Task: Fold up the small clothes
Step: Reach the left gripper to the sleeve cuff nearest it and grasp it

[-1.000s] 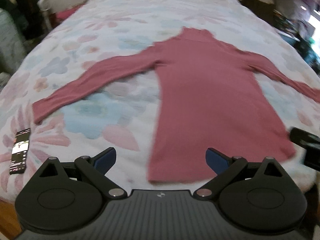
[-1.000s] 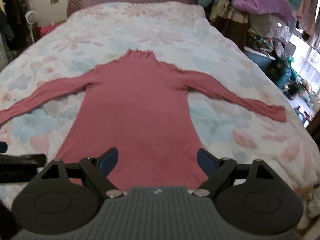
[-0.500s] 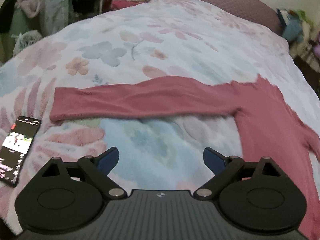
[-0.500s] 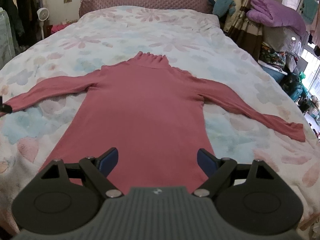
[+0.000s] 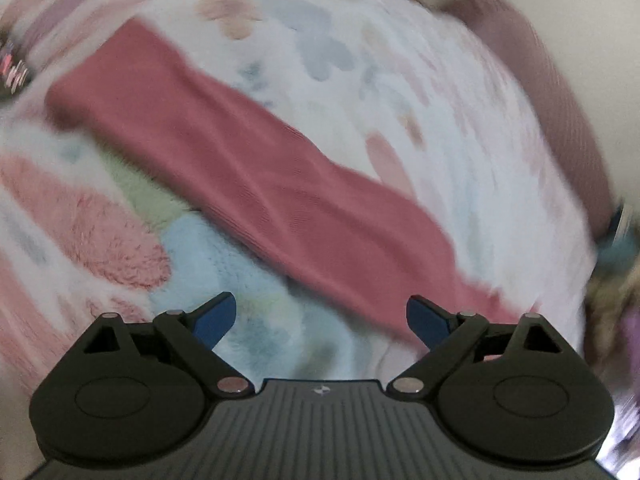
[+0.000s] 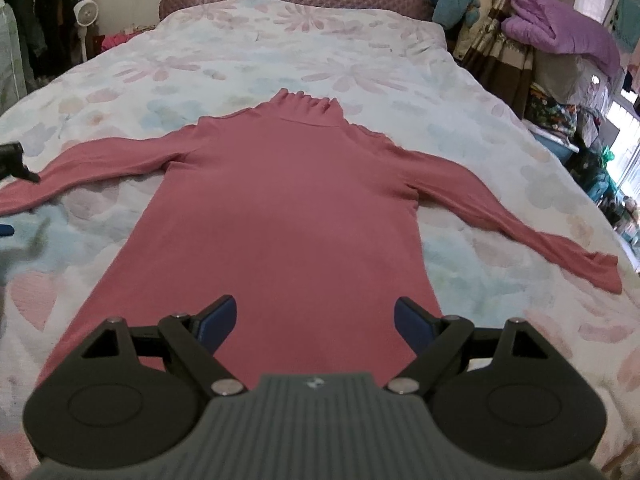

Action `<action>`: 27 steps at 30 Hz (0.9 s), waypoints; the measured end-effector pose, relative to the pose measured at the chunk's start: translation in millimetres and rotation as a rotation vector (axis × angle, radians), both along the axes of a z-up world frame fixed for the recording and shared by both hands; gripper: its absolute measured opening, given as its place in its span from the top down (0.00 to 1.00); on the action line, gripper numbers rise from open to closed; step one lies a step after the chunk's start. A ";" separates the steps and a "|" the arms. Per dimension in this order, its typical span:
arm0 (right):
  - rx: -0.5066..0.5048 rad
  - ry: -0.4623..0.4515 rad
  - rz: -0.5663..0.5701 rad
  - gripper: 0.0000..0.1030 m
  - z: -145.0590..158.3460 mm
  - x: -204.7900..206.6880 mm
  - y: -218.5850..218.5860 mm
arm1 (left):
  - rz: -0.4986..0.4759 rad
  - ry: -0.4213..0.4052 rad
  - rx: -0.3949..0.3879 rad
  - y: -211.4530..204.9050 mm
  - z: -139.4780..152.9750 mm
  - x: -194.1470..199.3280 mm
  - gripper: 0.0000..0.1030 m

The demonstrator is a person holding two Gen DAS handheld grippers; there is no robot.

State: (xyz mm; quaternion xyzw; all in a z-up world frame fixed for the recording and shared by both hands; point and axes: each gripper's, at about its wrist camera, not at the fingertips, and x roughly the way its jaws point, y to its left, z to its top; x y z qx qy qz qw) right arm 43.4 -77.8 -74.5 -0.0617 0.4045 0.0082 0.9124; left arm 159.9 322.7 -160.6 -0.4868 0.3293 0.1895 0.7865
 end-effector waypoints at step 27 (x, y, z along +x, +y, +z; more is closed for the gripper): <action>-0.072 0.000 0.047 0.20 -4.9 5.8 22.0 | 0.548 -0.348 -0.208 77.8 -56.8 -107.7 0.94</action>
